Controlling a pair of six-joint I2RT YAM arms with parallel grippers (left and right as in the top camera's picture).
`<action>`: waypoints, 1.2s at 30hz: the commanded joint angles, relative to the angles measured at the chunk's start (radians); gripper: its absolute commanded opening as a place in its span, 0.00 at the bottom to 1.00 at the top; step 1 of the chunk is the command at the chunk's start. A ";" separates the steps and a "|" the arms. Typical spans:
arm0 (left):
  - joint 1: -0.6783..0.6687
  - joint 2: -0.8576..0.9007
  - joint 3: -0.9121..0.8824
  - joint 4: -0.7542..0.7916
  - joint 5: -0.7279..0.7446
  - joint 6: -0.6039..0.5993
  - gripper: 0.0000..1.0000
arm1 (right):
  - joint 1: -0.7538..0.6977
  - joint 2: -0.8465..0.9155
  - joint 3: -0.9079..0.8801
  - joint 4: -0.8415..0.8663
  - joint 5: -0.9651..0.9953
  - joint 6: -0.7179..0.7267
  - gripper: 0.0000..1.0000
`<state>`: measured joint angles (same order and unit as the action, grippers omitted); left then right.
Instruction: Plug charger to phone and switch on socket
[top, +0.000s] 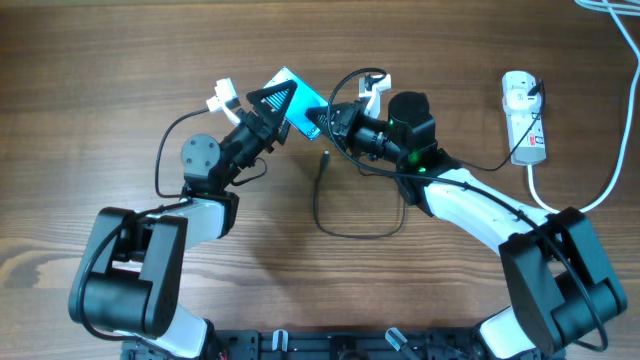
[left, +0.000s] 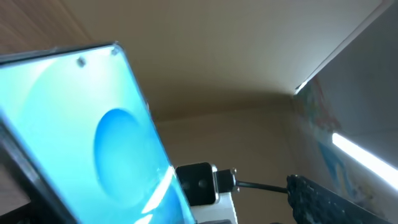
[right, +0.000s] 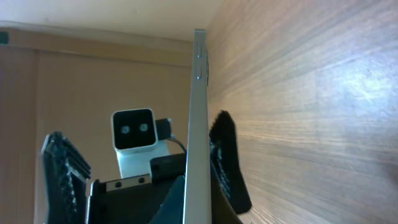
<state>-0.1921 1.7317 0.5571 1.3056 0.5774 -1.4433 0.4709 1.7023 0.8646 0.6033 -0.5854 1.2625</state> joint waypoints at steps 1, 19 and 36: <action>-0.009 0.013 0.021 0.016 -0.042 -0.039 1.00 | 0.006 0.011 0.018 0.021 0.012 -0.033 0.04; -0.009 0.013 0.021 0.079 -0.048 -0.084 0.89 | 0.042 0.056 0.018 0.025 0.013 -0.051 0.04; 0.005 0.013 0.021 0.079 -0.048 -0.084 0.09 | 0.041 0.056 0.018 0.024 0.051 -0.062 0.05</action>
<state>-0.1864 1.7622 0.5575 1.3441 0.5152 -1.5501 0.5156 1.7313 0.8890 0.6563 -0.5880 1.2201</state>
